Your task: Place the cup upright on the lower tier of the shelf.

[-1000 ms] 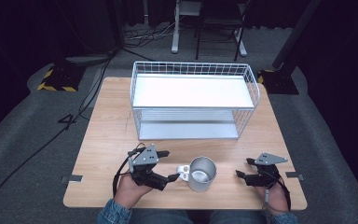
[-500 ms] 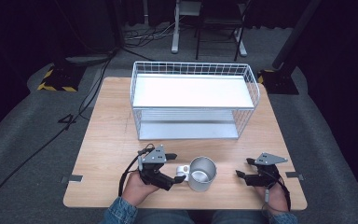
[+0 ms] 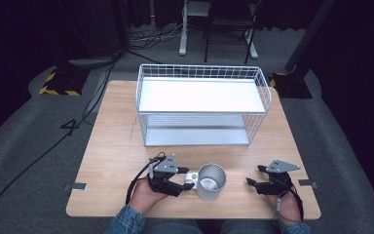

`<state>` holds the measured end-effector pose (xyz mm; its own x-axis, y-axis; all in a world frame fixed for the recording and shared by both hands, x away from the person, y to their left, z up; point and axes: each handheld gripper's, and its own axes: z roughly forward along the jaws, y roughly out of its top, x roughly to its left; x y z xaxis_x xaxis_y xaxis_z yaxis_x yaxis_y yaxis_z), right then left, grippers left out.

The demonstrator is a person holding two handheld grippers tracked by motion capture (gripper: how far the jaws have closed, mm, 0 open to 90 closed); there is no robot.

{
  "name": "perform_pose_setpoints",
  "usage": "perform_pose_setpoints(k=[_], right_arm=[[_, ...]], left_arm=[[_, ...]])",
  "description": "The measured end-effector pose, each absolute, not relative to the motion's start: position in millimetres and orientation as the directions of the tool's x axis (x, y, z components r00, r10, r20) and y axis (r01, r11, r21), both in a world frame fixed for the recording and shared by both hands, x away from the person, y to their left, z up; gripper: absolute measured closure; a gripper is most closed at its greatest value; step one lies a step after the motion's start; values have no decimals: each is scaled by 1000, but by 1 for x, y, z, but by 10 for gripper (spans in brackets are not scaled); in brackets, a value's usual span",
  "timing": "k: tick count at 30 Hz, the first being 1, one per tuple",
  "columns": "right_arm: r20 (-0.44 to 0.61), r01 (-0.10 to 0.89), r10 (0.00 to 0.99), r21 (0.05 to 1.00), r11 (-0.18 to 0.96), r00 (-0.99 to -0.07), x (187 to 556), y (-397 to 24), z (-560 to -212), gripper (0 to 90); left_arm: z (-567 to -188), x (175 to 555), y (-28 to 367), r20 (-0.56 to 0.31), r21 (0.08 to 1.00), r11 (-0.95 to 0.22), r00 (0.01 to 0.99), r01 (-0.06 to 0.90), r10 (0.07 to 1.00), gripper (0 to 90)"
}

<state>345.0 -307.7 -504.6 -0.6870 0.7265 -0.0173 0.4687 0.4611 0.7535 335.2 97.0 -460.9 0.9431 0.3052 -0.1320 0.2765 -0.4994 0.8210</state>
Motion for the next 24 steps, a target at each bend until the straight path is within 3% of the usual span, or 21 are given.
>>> perform_pose_setpoints(k=[7, 24], right_arm=[[-19, 467, 726, 754, 461, -687, 345, -308, -505, 268], [-28, 464, 730, 755, 463, -683, 343, -307, -505, 271]], left_arm=[[-458, 330, 97, -109, 819, -519, 955, 244, 278, 604], [-459, 330, 87, -92, 809, -548, 967, 211, 237, 663]])
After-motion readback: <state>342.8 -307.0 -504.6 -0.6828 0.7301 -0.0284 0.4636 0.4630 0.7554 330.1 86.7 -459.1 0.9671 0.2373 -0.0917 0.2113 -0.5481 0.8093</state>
